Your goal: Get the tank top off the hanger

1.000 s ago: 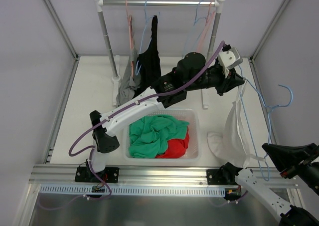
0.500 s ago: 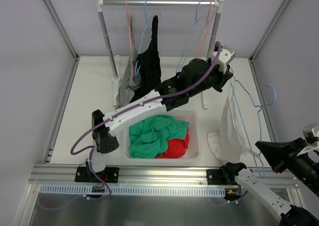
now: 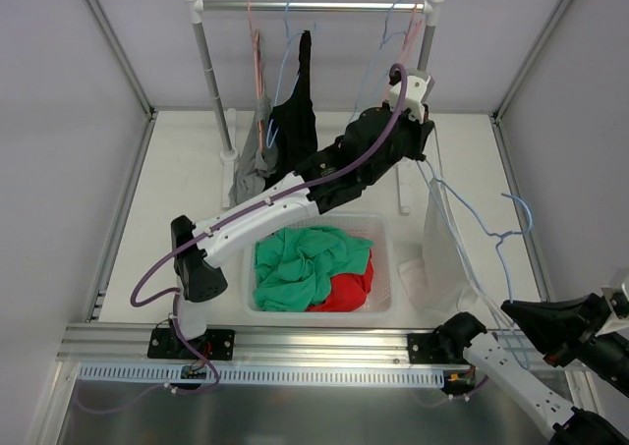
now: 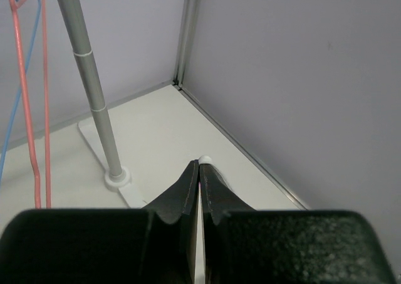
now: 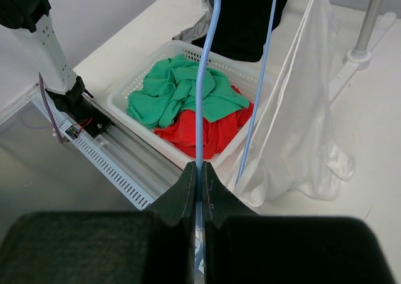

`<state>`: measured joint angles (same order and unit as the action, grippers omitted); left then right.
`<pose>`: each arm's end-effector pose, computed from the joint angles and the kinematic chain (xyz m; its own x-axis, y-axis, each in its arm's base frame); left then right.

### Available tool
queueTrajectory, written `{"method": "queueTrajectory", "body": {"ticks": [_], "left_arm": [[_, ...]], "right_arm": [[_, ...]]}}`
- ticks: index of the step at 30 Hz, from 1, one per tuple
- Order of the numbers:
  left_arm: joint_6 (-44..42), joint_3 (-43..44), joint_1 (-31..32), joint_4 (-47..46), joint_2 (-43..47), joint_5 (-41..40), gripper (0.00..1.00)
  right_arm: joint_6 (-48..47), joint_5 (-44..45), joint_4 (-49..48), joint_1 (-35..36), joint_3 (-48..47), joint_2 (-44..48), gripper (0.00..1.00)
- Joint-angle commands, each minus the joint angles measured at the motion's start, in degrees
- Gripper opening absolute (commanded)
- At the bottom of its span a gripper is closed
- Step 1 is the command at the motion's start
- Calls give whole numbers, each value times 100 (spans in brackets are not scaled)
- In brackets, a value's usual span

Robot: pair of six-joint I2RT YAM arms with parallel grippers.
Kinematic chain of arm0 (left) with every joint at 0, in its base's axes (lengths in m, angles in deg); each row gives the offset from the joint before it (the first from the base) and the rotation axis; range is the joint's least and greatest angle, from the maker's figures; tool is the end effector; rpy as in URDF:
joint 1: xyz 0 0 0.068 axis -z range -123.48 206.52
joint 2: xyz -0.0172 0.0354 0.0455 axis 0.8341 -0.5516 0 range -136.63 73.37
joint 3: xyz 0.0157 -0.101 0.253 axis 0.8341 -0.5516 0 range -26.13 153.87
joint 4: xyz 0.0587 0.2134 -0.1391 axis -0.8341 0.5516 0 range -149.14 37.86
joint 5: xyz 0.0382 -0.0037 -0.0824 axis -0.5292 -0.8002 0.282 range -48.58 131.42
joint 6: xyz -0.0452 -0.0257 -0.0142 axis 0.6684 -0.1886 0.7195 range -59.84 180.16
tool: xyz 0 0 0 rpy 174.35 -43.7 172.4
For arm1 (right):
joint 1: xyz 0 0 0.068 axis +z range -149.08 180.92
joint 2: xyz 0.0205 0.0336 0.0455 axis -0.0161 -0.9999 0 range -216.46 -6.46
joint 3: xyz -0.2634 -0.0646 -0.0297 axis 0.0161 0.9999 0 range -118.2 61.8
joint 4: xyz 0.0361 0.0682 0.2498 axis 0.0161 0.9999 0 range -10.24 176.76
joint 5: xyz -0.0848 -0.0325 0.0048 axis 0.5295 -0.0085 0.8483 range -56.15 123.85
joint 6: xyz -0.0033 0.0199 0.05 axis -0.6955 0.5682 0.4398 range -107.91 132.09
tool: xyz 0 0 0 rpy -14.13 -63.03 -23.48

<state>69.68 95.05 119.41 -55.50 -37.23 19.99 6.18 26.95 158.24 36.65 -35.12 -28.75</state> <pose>0.2161 -0.3938 0.4776 -0.0554 -0.2296 -0.9717 0.6634 0.7189 -0.2077 -0.0903 -0.0597 0.4585 0.0156 -0.1148 -0.9933 -0.6790 0.7280 -0.0948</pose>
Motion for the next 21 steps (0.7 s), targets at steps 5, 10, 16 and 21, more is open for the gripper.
{"method": "queueTrajectory", "body": {"ticks": [5,10,16,21], "left_arm": [[524,-507,-84,-871,460,1613,0],[805,-816,-84,-1041,549,1924,0],[1130,-825,-67,-1084,400,2694,0],[1202,-1570,188,-1901,452,4110,0]], "right_arm": [[230,1668,-850,57,278,706,0],[275,2324,-1781,84,902,1375,0],[-85,2237,-3439,136,1702,1552,0],[-804,2595,-4945,136,2563,1166,0]]}}
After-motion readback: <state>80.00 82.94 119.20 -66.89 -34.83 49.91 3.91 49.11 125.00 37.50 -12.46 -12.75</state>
